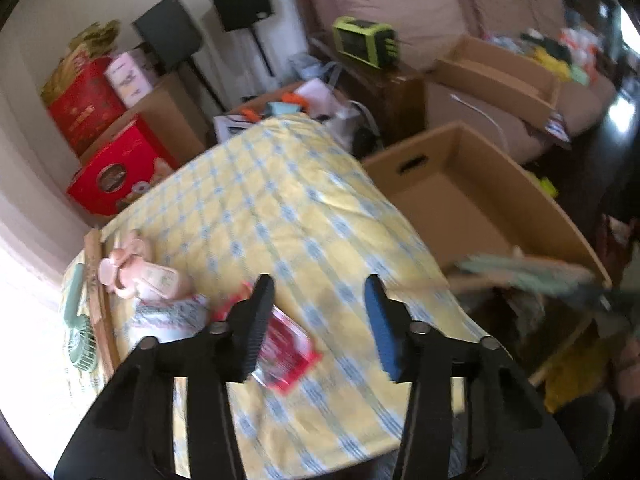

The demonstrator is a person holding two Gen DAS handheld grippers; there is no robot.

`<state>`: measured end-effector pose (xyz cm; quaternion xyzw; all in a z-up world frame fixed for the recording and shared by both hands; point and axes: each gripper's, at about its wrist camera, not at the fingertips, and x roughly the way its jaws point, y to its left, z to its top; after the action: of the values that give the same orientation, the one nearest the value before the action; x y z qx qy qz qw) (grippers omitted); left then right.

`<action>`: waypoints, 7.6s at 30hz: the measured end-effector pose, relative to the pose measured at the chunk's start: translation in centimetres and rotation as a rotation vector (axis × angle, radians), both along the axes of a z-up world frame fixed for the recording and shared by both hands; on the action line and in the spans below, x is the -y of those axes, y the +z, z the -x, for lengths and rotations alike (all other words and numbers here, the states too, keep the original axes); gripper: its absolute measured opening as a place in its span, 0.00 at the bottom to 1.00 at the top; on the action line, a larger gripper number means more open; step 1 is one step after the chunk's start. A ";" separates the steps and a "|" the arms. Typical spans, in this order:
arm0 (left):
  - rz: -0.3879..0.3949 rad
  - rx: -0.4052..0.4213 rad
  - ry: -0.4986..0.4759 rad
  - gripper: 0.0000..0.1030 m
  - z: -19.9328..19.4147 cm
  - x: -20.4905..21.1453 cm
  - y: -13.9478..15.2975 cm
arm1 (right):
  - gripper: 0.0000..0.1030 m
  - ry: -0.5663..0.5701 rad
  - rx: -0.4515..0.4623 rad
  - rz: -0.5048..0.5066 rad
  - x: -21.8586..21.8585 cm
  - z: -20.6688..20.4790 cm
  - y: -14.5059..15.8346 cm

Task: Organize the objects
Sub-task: 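Open both grippers and drop the painted fan into the cardboard box, then move both grippers back over the table toward the snack items, then grasp the silver snack bag with the left gripper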

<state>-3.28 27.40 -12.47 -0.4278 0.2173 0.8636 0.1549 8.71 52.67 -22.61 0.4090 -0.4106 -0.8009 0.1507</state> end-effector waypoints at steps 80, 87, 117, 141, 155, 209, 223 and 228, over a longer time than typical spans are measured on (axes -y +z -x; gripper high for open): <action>0.039 -0.059 0.015 0.30 8.0 -4.1 1.3 | 0.40 -0.154 0.061 -0.257 -2.4 -1.0 -0.3; 0.024 -0.093 0.178 0.30 3.5 9.1 3.9 | 0.41 -0.166 0.060 -0.234 -2.8 -1.0 -0.4; -0.292 -0.021 0.305 0.30 -0.8 23.9 2.0 | 0.52 0.309 0.126 -0.875 8.6 18.3 0.7; -0.428 0.015 0.435 0.30 -0.9 32.1 1.3 | 0.69 -0.139 0.271 -0.524 5.7 16.7 4.8; -0.397 -0.076 0.448 0.73 -4.5 30.5 5.6 | 0.74 -0.175 -0.045 -0.608 13.5 -0.9 13.5; -0.369 0.110 0.177 0.87 8.0 17.6 -4.5 | 0.83 0.080 -0.124 -0.569 21.9 0.8 10.2; -0.438 0.041 0.246 0.50 1.6 24.7 -1.1 | 0.83 0.050 -0.170 -0.625 22.3 -0.4 13.2; -0.390 -0.073 0.305 0.50 0.6 28.2 2.1 | 0.83 0.035 -0.154 -0.639 22.4 -0.1 14.0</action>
<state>-3.85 -0.76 -10.42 -0.3861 -0.0150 0.9175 0.0947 8.84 30.25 -8.62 0.3809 -0.1191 -0.9150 0.0589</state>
